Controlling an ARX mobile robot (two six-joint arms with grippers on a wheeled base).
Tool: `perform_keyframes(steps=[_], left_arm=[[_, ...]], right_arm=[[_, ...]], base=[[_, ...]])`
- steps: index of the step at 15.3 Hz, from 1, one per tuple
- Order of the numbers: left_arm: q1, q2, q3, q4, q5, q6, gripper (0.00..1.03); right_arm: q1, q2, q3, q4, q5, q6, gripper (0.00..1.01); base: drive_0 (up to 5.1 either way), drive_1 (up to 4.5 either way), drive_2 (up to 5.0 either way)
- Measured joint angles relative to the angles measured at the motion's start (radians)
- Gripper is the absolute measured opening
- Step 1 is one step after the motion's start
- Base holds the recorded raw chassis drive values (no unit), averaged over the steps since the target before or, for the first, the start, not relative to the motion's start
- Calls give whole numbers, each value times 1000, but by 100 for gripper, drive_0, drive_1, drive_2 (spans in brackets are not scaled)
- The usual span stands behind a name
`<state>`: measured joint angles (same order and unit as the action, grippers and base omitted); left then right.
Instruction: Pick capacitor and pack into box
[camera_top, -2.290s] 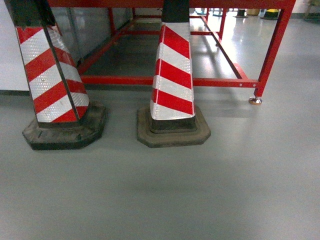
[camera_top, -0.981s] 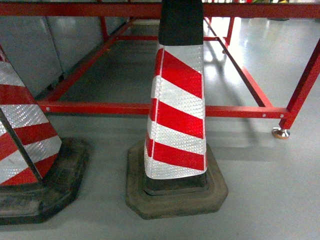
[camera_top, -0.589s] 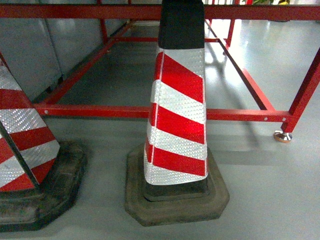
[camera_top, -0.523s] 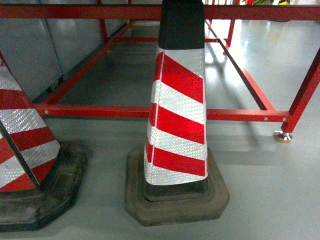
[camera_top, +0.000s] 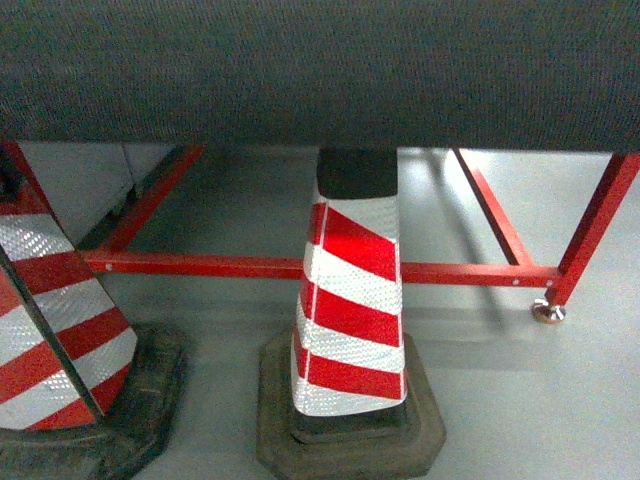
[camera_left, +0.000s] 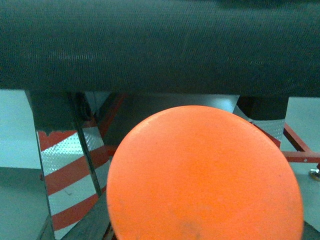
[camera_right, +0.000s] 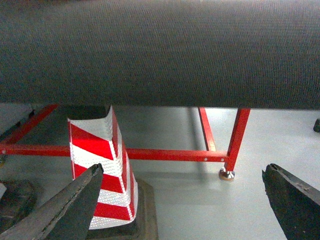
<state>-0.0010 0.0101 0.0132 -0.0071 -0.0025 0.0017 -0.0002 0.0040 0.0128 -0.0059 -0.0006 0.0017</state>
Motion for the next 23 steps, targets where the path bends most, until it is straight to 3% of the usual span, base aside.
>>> perform_keyframes(steps=[23], left_arm=[[0,0,0,1,3,-1,44]], right_arm=[[0,0,0,0,1,1,98]], base=[[0,0,0]])
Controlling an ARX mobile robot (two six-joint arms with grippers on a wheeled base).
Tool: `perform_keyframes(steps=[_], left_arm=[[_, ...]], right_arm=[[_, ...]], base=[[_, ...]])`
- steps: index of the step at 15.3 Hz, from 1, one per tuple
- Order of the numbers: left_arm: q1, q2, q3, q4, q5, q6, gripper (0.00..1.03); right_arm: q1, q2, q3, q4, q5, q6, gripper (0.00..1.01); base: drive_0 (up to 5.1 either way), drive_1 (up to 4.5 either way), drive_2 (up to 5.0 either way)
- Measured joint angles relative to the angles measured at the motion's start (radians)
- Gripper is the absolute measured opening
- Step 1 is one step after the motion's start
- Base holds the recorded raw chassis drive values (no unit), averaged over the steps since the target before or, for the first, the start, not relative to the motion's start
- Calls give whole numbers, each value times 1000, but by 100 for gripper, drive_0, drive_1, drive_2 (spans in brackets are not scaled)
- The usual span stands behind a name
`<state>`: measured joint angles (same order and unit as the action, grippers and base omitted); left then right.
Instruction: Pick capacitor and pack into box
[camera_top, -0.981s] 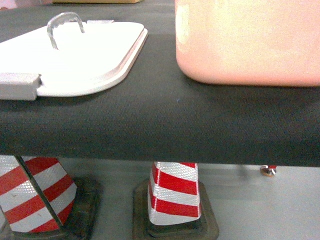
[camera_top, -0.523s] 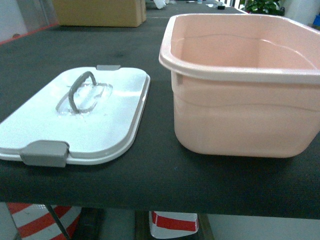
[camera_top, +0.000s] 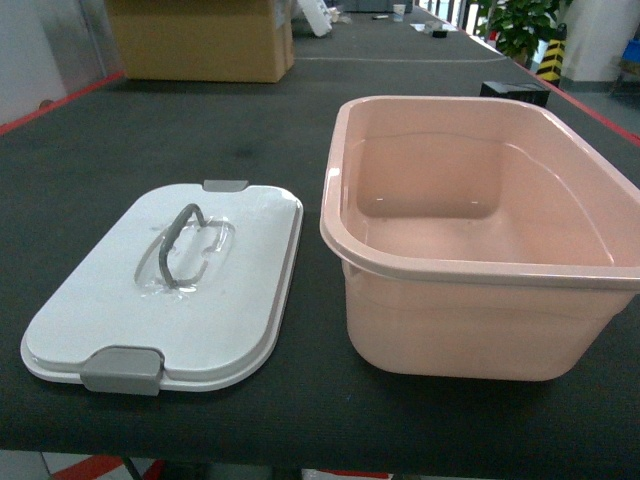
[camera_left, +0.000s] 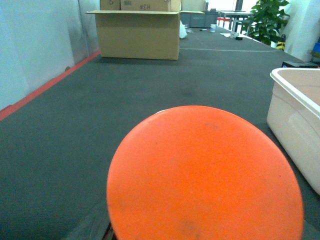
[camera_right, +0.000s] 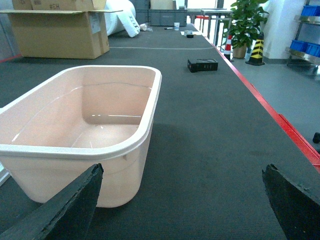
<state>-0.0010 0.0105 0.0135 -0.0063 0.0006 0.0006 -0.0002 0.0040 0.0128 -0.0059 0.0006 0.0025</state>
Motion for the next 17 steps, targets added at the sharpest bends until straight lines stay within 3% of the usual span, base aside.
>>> perform_keyframes(steps=[9,10,11,12,13,14,15,16,17], left_arm=[[0,0,0,-1,-1,0,44],[-7,3,0,6,-22,-1,44],[-135,101,0,161,-272,-3,44],[-257,283,0,338,-457,8,44],[-307,517,7,568,-576,21,44],[-314,782,67,811,-589,46,44],[-322,968,167,963,-555,61,44],[-341,1130,287,1057,-517,71,44],[-376,1292,422,1054,-475,79,44]], right_arm=[[0,0,0,0,0,0,98],[0,0,0,0,0,0,98],[0,0,0,0,1,0,98],[0,0,0,1,0,0,98],[0,0,0,1,0,0,98],[0,0,0,0,0,0,98],[0,0,0,0,0,0,98],[0,0,0,1,0,0,98],[0,0,0,0,0,0,98]], base=[[0,0,0],[0,0,0],[0,0,0],[0,0,0],[0,0,0],[0,0,0],[0,0,0],[0,0,0],[0,0,0]])
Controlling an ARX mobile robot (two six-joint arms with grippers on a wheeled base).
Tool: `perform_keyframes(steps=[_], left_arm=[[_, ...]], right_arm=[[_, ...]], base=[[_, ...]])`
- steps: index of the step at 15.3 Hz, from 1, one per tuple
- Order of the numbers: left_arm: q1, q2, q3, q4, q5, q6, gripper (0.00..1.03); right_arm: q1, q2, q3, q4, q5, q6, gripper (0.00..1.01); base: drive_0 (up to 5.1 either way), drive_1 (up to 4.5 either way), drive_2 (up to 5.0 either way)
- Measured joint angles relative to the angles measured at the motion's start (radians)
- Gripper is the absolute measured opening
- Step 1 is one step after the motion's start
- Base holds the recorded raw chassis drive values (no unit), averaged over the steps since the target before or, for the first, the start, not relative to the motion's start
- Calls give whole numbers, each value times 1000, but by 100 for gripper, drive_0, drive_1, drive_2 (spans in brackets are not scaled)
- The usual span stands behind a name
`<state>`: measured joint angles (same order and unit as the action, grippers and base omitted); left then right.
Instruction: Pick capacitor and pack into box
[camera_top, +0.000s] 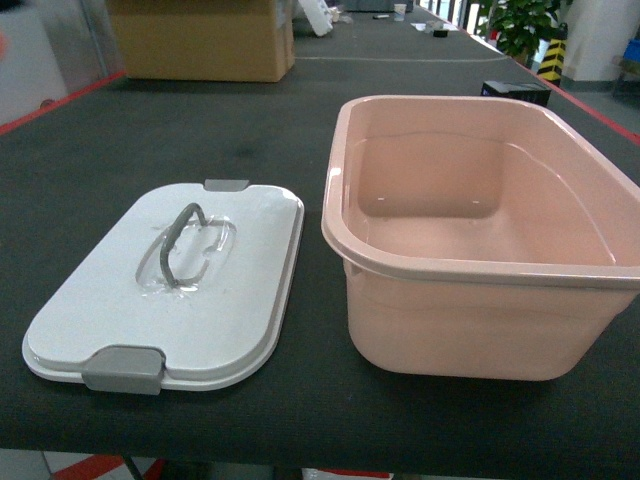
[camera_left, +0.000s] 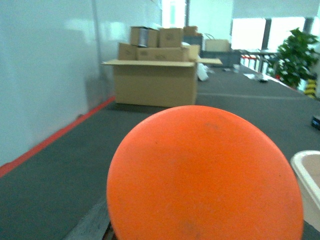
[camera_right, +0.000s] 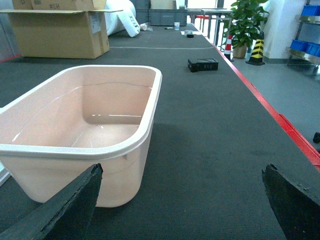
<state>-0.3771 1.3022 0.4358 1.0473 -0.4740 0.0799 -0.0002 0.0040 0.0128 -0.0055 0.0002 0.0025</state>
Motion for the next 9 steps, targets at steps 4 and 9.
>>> perform_keyframes(steps=[4,9], left_arm=[[-215,476,490,-163,106,-21,44],[-326,744,834,-232,136,-28,44]], right_arm=[[0,0,0,0,0,0,98],[0,0,0,0,0,0,98]], base=[[0,0,0],[0,0,0]])
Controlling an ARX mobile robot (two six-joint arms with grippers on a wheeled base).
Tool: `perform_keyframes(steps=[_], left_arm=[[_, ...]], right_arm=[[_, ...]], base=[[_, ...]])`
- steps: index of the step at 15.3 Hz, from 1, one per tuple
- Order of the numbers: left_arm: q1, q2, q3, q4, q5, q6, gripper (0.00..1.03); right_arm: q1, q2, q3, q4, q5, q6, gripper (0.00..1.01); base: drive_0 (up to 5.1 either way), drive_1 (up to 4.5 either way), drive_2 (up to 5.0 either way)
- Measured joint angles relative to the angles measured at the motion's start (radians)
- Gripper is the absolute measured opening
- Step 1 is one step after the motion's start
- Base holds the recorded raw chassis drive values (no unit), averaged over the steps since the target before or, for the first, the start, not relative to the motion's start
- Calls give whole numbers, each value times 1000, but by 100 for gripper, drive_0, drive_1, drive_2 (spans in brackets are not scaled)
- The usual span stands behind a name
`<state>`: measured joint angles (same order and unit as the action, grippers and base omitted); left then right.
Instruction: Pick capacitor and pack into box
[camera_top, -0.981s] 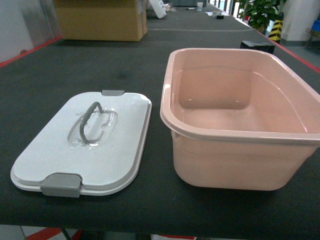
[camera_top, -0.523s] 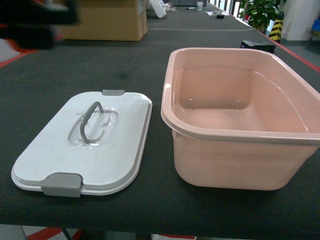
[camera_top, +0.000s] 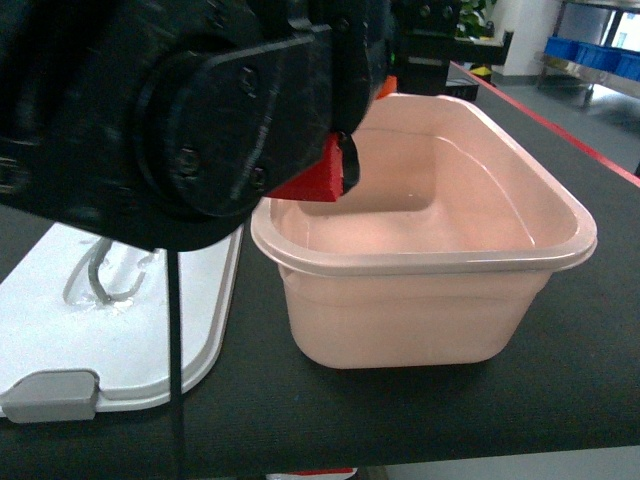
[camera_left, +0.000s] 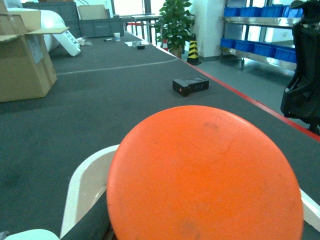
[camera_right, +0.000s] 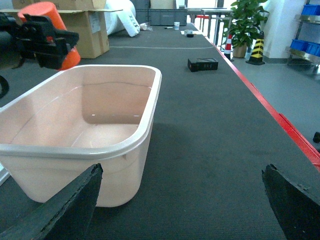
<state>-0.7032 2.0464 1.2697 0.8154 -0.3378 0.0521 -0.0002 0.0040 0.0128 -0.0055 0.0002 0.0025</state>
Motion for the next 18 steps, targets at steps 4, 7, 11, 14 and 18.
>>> perform_keyframes(steps=[4,7,11,14,18], left_arm=[[18,31,-7,43,21,0,97],[72,-61,-137,86,17,6,98],[216,-242,-314,135,19,10,98],[383,-414,-504,179,50,9,98],[517,-309,-658,254,135,9,98]], right_arm=[[0,0,0,0,0,0,98],[0,0,0,0,0,0,98],[0,0,0,0,0,0,98],[0,0,0,0,0,0,98],[0,0,0,0,0,0,98]], base=[[0,0,0],[0,0,0],[0,0,0],[0,0,0],[0,0,0]])
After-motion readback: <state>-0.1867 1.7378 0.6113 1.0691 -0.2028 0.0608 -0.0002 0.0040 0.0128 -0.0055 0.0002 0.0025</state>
